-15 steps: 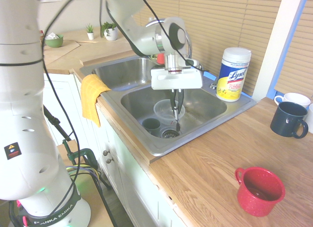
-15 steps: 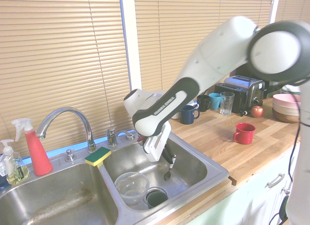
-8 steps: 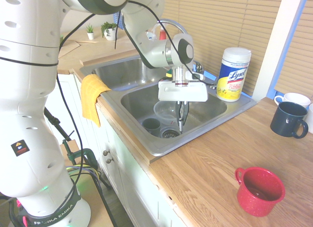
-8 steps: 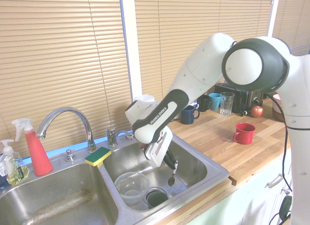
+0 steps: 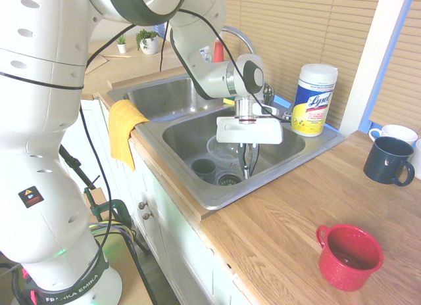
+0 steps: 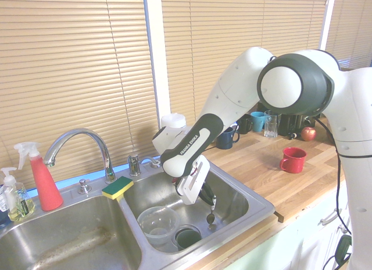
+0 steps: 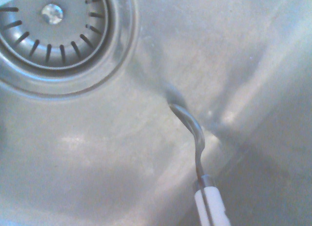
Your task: Put the spoon into the sink
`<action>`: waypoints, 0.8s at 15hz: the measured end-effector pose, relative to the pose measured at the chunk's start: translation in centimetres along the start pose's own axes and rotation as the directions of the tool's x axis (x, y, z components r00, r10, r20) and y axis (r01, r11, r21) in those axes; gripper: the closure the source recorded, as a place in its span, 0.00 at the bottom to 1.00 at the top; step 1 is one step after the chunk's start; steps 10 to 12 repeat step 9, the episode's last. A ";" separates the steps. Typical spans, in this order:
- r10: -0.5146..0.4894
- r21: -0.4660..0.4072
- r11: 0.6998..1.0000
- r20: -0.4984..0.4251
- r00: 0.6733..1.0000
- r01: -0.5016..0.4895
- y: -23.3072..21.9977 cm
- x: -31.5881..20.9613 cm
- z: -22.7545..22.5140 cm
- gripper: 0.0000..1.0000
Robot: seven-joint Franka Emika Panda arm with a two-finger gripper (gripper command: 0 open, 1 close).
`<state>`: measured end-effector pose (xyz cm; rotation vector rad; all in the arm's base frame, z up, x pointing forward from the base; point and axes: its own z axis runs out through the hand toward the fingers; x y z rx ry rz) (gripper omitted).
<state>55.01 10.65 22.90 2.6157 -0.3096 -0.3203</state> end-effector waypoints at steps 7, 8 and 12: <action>-0.001 0.001 1.000 -0.005 1.000 0.001 -0.1 0.1 0.0 0.00; -0.009 0.002 1.000 -0.015 1.000 0.009 -0.4 -0.4 -0.5 0.00; -0.023 0.005 1.000 -0.032 0.999 0.023 -0.7 -1.3 -1.1 0.00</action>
